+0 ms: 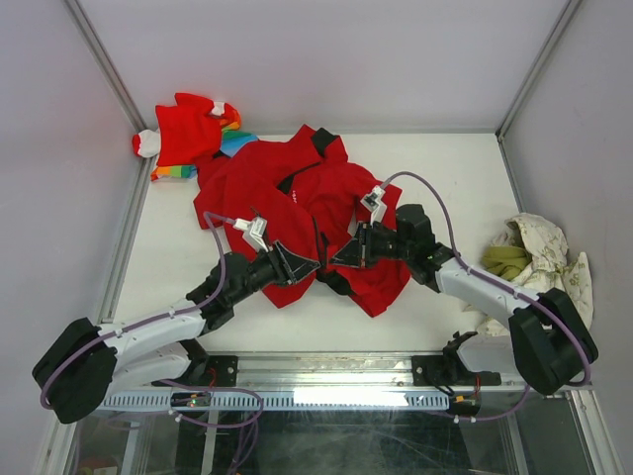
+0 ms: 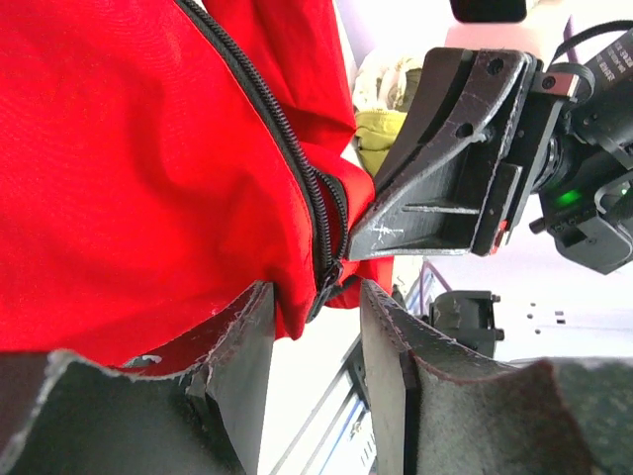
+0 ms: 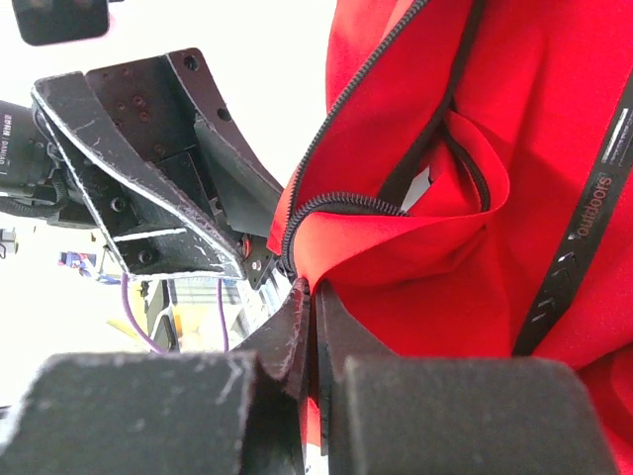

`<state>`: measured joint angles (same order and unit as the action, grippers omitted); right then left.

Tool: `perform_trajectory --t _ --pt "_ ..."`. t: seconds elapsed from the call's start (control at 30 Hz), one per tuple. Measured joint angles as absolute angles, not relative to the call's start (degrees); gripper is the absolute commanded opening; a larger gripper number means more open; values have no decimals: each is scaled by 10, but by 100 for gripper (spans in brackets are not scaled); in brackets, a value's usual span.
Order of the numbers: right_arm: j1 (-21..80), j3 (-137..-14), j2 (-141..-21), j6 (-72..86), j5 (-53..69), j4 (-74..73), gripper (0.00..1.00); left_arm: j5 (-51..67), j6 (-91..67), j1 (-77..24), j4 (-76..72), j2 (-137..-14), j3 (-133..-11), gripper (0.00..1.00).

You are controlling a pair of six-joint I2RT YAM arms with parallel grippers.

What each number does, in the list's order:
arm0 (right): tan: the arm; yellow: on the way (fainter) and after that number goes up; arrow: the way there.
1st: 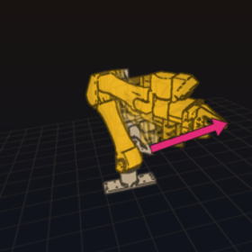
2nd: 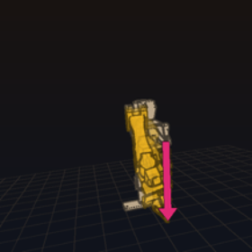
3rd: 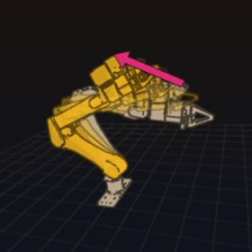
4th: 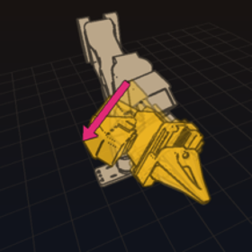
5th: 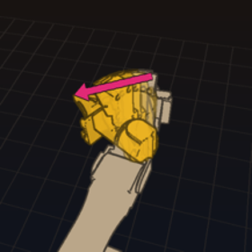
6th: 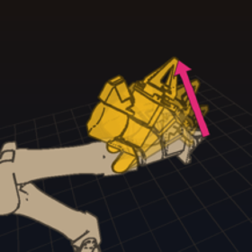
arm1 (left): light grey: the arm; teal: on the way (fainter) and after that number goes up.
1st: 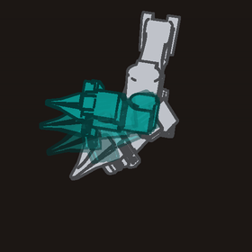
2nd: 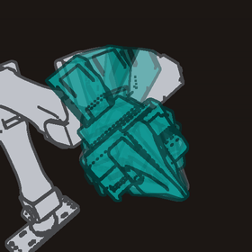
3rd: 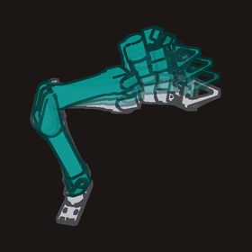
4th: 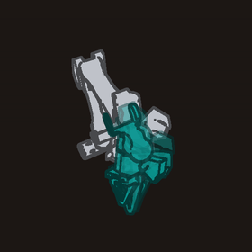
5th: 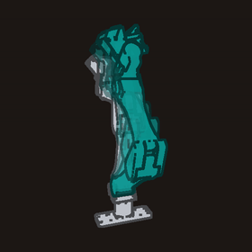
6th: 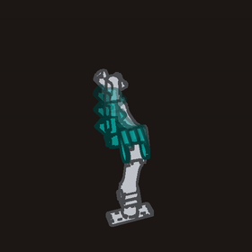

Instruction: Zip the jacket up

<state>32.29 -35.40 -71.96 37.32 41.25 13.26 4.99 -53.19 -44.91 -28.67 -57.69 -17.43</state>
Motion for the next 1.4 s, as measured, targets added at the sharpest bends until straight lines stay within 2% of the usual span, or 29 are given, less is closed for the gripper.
perform_trajectory --t 0.2,0.37,0.5,1.27,1.3,1.4 --pt "329 -354 -719 371 414 135 0 51 -550 -442 -317 -598 -173 37" --pt "332 -354 -719 371 414 136 0 62 -560 -434 -336 -613 -171 22" --pt "332 -354 -719 371 414 139 0 65 -565 -434 -347 -622 -169 0" --pt "321 -391 -729 361 385 89 0 93 -529 -432 -324 -600 -166 0" --pt "321 -393 -730 353 387 85 4 93 -530 -432 -324 -600 -166 0" --pt "321 -397 -730 318 388 68 29 95 -533 -432 -313 -600 -170 0"
